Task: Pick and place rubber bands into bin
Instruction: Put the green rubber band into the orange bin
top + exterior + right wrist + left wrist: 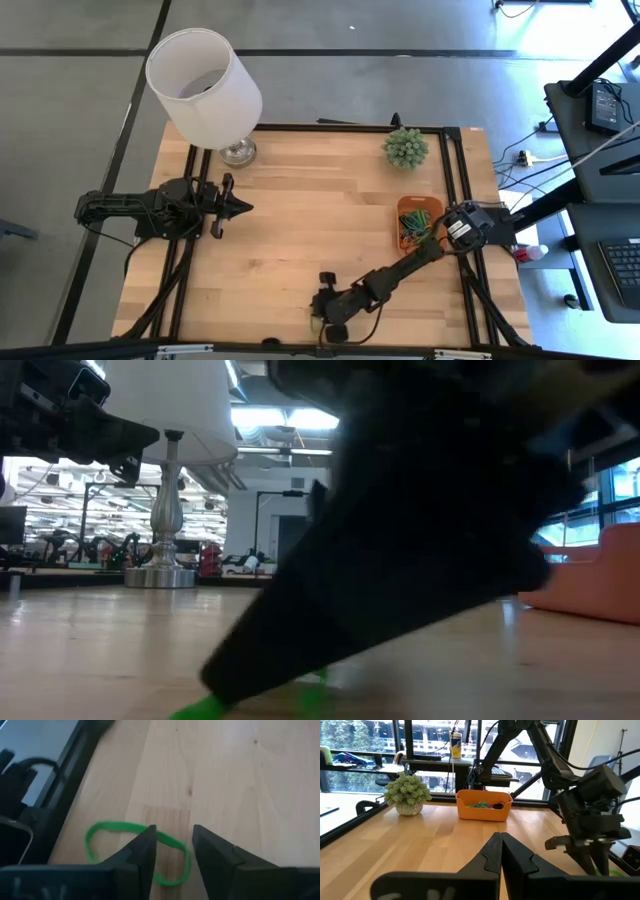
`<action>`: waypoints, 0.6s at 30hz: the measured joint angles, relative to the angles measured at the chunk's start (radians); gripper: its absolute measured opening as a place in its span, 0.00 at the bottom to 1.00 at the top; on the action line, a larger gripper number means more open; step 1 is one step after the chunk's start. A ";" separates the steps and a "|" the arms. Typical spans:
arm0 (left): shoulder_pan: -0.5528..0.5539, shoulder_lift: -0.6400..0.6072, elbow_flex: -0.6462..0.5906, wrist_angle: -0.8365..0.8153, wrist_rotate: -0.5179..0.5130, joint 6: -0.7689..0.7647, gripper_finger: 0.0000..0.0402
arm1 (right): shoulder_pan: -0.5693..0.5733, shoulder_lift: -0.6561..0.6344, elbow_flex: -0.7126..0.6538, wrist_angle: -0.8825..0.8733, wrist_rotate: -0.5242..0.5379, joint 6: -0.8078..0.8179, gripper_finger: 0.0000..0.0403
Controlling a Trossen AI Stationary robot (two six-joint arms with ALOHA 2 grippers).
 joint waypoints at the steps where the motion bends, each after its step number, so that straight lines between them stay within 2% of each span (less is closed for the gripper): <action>1: 0.000 0.000 0.000 0.001 0.000 0.000 0.00 | -0.001 0.010 0.013 -0.014 0.000 0.012 0.31; 7: 0.000 0.000 0.000 0.000 0.000 0.000 0.00 | -0.003 0.012 0.021 -0.034 -0.013 0.037 0.03; 12: 0.000 0.000 0.000 0.000 0.000 0.000 0.00 | -0.014 -0.031 0.013 -0.038 -0.026 0.012 0.01; 18: 0.000 0.000 0.000 0.000 0.000 0.000 0.00 | -0.033 -0.141 0.002 -0.155 -0.014 -0.083 0.00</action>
